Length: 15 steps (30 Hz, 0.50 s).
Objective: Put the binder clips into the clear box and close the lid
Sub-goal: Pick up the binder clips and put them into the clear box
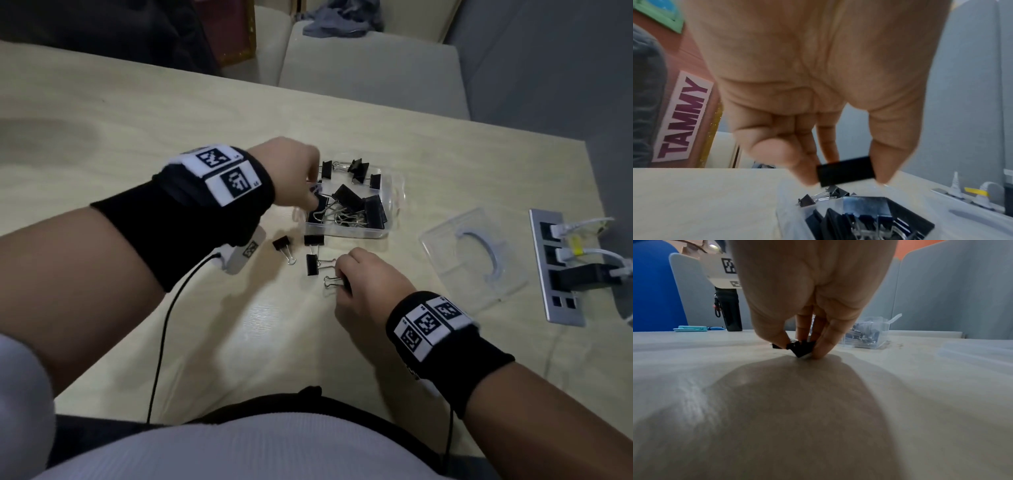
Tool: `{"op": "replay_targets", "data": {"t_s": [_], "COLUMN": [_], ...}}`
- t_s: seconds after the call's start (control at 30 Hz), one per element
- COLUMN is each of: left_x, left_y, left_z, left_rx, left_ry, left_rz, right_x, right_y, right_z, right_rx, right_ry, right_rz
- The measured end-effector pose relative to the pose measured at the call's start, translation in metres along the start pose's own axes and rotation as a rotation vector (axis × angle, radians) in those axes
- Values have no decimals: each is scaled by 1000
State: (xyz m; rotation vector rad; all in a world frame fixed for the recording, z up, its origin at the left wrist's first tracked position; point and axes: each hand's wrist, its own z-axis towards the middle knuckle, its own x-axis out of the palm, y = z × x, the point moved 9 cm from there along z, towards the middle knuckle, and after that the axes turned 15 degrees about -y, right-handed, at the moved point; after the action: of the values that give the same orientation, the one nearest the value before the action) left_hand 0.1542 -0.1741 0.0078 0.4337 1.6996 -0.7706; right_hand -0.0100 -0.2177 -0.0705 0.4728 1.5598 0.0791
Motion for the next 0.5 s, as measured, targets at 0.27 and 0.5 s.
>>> {"op": "replay_targets", "data": {"t_s": [0.27,0.5], "left_x": [2,6], "left_y": [0,30], "left_z": [33,5], "left_rx": [-67,-91], "left_ry": [-235,-284], "left_rz": [-311,-242], "right_x": [-39,-101], "right_y": [-3,-27], "right_z": [21,70], "right_rx": [16,227], "right_ry": [-159,-470], "right_rz": [160,250]}}
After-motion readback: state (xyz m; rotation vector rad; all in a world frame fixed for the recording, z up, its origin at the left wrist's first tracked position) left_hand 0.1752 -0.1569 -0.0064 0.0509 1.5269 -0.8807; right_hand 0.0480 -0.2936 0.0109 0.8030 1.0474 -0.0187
